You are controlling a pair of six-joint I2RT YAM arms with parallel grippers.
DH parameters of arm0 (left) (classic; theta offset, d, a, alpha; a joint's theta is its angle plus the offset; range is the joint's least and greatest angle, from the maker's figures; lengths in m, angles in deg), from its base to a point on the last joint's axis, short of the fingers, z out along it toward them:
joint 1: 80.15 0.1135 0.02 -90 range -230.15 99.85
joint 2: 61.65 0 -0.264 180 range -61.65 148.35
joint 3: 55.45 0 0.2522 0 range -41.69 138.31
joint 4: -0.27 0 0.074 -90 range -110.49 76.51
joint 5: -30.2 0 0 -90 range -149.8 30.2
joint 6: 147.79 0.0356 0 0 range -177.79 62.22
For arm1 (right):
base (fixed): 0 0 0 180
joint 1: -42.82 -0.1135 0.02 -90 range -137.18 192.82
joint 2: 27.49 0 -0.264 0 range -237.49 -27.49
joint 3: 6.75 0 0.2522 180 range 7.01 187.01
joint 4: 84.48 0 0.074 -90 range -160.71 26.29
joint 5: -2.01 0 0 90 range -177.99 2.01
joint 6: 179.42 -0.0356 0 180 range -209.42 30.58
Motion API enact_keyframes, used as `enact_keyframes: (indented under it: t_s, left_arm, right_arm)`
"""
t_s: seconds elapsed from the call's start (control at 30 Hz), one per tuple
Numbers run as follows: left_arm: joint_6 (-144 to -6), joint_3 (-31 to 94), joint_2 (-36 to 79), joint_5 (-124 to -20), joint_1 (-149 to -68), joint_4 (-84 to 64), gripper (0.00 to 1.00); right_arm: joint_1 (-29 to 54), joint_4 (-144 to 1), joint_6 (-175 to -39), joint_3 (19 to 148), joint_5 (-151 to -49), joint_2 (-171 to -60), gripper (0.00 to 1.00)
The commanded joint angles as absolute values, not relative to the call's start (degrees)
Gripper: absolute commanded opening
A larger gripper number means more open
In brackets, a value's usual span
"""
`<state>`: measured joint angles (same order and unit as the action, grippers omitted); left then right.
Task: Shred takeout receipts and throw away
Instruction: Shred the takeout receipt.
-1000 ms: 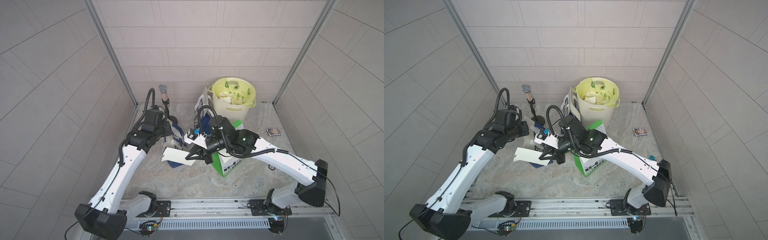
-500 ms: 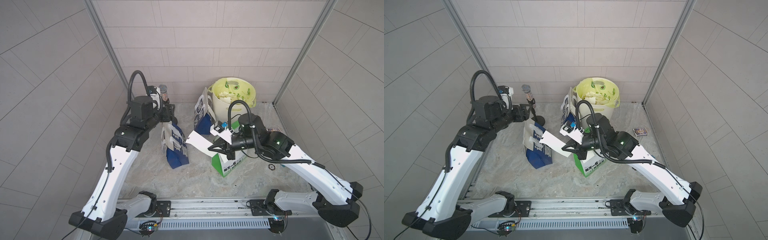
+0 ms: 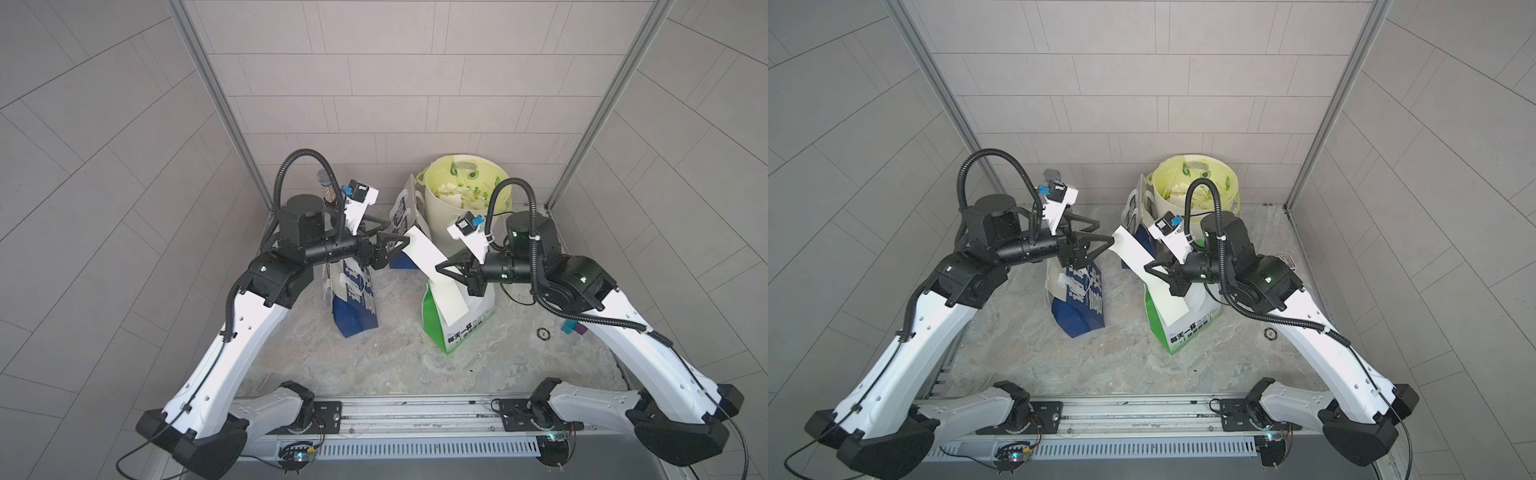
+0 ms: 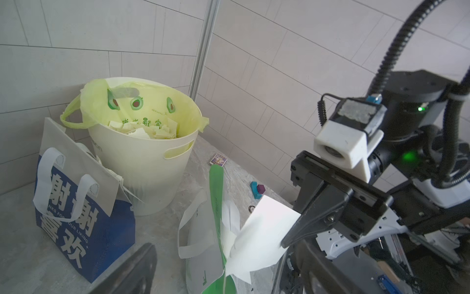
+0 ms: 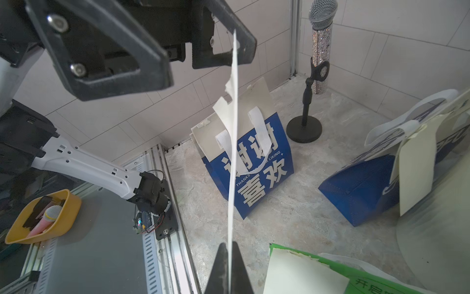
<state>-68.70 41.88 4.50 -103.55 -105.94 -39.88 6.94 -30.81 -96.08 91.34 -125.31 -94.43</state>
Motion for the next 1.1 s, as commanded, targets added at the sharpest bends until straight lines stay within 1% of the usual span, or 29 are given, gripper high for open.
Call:
enact_keyframes:
  t_s: [0.0,0.1,0.13,0.2,0.33,0.47,0.57,0.6,0.67,0.7,0.73,0.83,0.9,0.97,1.0,1.03,1.07]
  left_arm:
    - [-65.82,41.68,5.38,-107.57,-107.11,-40.16,1.00]
    - [-67.11,42.91,7.59,-109.80,-107.40,-40.12,1.00]
    - [-67.42,43.27,8.06,-110.95,-107.49,-40.12,0.98]
    - [-67.89,43.32,8.21,-112.77,-107.73,-40.12,0.91]
    - [-69.86,41.45,6.95,-115.45,-108.27,-38.29,0.70]
    - [-76.34,38.03,6.37,-117.55,-108.39,-29.97,0.44]
    - [-78.30,36.83,6.62,-118.73,-108.37,-27.23,0.33]
    - [-78.72,36.80,6.85,-118.93,-108.37,-26.60,0.26]
    - [-79.89,37.34,7.25,-118.58,-108.46,-25.89,0.09]
    - [-80.26,37.32,7.38,-118.45,-108.46,-25.52,0.04]
    - [-80.04,37.02,7.21,-117.93,-108.53,-25.33,0.00]
    - [-78.32,36.72,7.08,-115.60,-108.54,-26.78,0.00]
    - [-78.60,36.71,6.92,-114.26,-108.72,-26.81,0.00]
    - [-79.24,36.13,6.44,-112.79,-109.12,-26.10,0.00]
    - [-79.80,35.57,6.16,-112.62,-109.28,-25.24,0.00]
    - [-80.72,34.80,5.73,-112.66,-109.46,-23.76,0.00]
    - [-81.75,33.85,5.34,-112.84,-109.43,-22.00,0.00]
  right_arm:
    - [7.04,-29.93,-95.84,92.31,-132.79,-94.31,0.00]
    - [6.95,-32.59,-95.84,89.31,-136.96,-92.77,0.00]
    - [6.94,-33.70,-95.84,88.45,-137.38,-92.39,0.00]
    - [6.93,-34.57,-95.70,88.17,-137.47,-92.58,0.00]
    - [6.96,-33.89,-94.80,90.48,-137.68,-94.95,0.00]
    - [6.96,-32.49,-94.42,91.87,-137.73,-96.82,0.00]
    - [6.92,-32.36,-94.76,92.52,-138.26,-97.78,0.00]
    - [6.96,-31.78,-94.79,93.18,-138.11,-98.13,0.00]
    - [6.90,-29.56,-94.49,94.88,-138.12,-98.89,0.00]
    - [6.88,-28.81,-94.26,95.05,-138.15,-99.03,0.00]
    - [6.92,-28.55,-94.24,94.87,-138.10,-98.99,0.00]
    - [6.97,-28.70,-95.35,95.04,-137.56,-98.70,0.00]
    - [7.05,-29.05,-96.61,95.51,-137.06,-98.36,0.33]
    - [7.14,-32.91,-100.29,94.36,-137.56,-97.61,0.54]
    - [7.14,-36.49,-102.90,93.02,-138.15,-97.16,0.61]
    - [7.10,-41.09,-106.55,91.04,-138.64,-96.53,0.64]
    - [7.12,-45.62,-110.03,89.27,-138.38,-96.05,0.65]
